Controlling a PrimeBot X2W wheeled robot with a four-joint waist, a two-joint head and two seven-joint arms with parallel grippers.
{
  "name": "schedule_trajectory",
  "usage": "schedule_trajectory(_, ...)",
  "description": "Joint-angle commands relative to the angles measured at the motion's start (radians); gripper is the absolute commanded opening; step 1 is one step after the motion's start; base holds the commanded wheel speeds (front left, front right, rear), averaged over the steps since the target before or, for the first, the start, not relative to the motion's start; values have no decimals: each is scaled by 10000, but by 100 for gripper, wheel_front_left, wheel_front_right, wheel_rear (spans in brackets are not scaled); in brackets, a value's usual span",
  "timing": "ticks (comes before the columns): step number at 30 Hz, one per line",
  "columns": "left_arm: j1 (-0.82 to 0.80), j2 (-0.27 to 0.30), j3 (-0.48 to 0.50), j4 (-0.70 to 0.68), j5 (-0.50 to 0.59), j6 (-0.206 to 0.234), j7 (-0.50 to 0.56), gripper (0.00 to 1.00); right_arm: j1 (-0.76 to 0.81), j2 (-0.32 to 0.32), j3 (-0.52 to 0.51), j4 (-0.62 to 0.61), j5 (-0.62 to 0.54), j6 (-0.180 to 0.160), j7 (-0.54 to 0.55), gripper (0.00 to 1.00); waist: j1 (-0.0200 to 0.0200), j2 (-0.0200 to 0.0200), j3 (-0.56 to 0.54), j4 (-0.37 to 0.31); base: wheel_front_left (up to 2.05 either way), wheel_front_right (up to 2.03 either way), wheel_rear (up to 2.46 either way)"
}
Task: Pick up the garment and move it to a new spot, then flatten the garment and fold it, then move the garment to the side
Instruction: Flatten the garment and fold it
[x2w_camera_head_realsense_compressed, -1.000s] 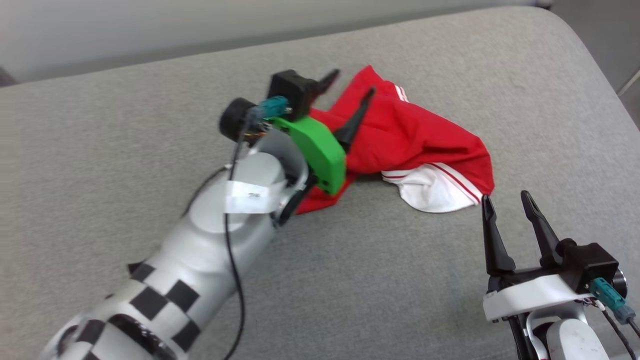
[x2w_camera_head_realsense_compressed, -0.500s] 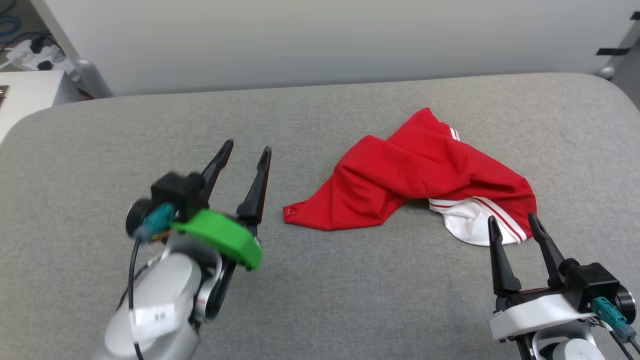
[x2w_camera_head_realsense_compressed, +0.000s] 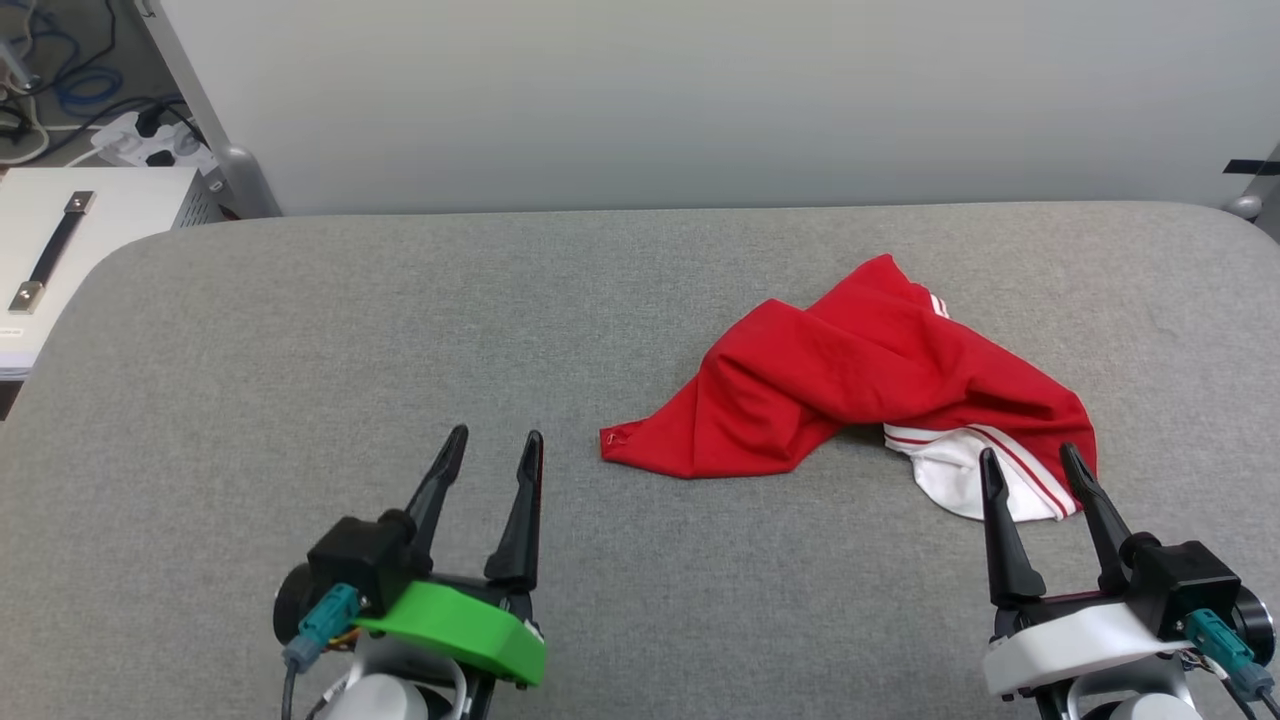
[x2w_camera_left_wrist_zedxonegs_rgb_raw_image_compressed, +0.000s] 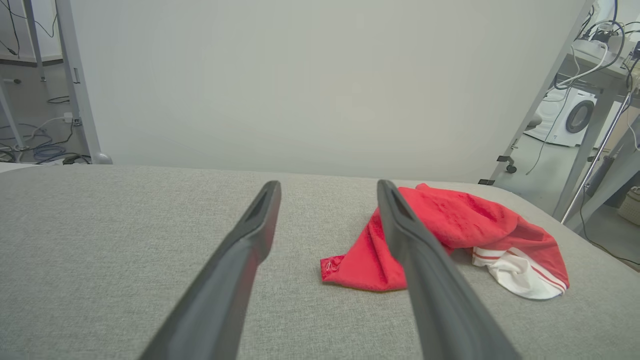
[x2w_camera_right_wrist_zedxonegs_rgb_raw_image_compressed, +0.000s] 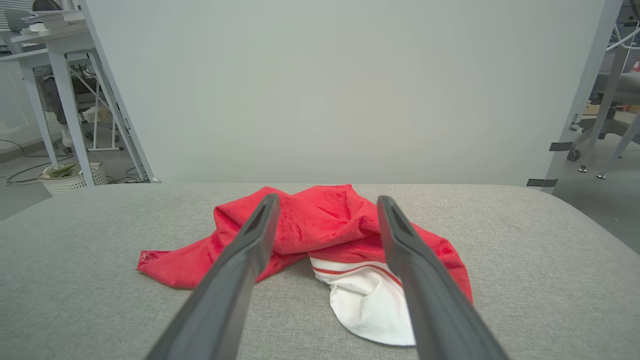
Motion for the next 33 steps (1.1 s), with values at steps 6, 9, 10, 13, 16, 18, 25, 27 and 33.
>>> schedule_trajectory(6,415,-652,703,132,678,-641,-58,100,79,14,28,-7,76,-9,-21,100,0,0,-21,62,0,0,0)
schedule_trajectory(9,402,-783,956,200,867,-845,-58,100,84,14,14,-16,86,-9,-21,100,0,0,-12,93,0,0,0)
schedule_trajectory(10,397,-824,1035,242,929,-906,-58,100,88,14,15,-18,89,-9,-21,100,0,0,-4,103,0,0,0)
schedule_trajectory(13,361,-940,1218,310,1077,-1041,-58,100,100,14,39,-30,94,-9,-21,100,0,0,38,129,0,0,0)
schedule_trajectory(16,336,-1045,1322,341,1189,-1147,-58,100,98,14,73,-26,52,-9,-21,100,0,0,117,194,0,0,0)
schedule_trajectory(18,297,-1103,1337,363,1247,-1204,-58,100,71,14,158,36,-33,-9,-21,100,0,0,203,272,0,0,0)
schedule_trajectory(25,-26,-1231,1360,365,1356,-1327,-58,100,-908,-497,944,578,-242,-9,2148,100,0,0,830,715,0,0,0)
schedule_trajectory(27,-139,-1257,1351,383,1367,-1347,-58,100,-1402,-890,1345,620,70,-9,3509,100,0,0,1072,887,0,0,0)
schedule_trajectory(33,-521,-1311,1236,461,1339,-1384,-59,100,-3234,-2230,2346,573,1194,-9,7209,100,0,0,1741,1531,0,0,0)
